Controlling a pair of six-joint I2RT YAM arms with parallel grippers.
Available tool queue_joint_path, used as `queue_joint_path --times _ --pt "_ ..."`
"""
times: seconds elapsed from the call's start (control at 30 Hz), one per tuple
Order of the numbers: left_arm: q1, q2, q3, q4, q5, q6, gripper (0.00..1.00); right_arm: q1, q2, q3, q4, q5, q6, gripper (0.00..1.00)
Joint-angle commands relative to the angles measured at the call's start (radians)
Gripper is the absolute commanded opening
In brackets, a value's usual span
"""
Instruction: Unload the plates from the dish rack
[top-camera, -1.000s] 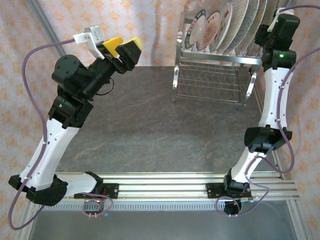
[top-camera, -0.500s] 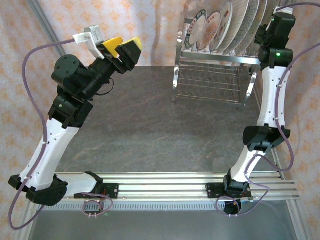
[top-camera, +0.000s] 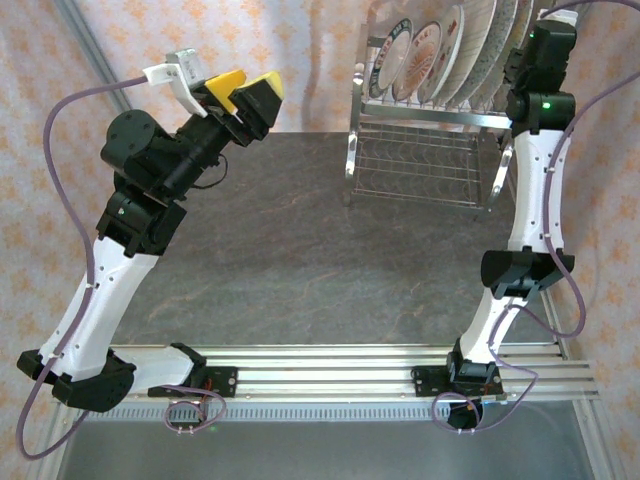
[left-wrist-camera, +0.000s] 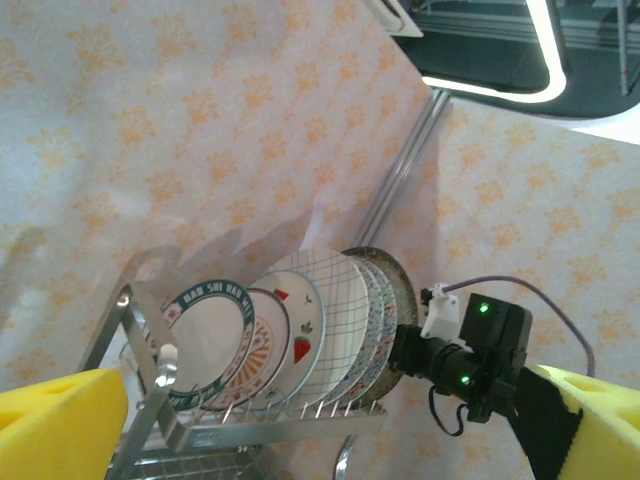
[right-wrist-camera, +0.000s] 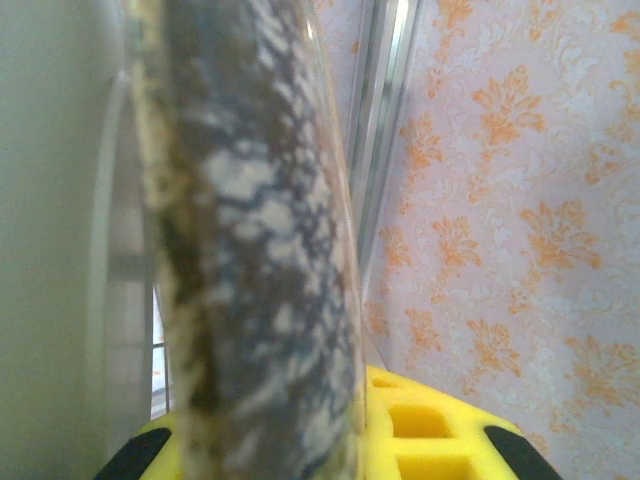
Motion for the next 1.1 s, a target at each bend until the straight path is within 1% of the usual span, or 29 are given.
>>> queue_joint_path --times 0.0,0.37,1.07 --pt "-0.009 0.004 0.015 0.085 0.035 -0.017 0.99 0.02 -0.031 0.087 0.105 0.075 -0.012 0.0" --pt "-0.009 -0.003 0.007 0.098 0.03 -0.025 0.99 0.04 -0.034 0.147 0.126 0.156 -0.043 0.0" --pt "-0.008 -0.001 0.011 0.099 0.04 -0.029 0.99 0.053 -0.062 0.241 0.163 0.238 -0.065 0.0"
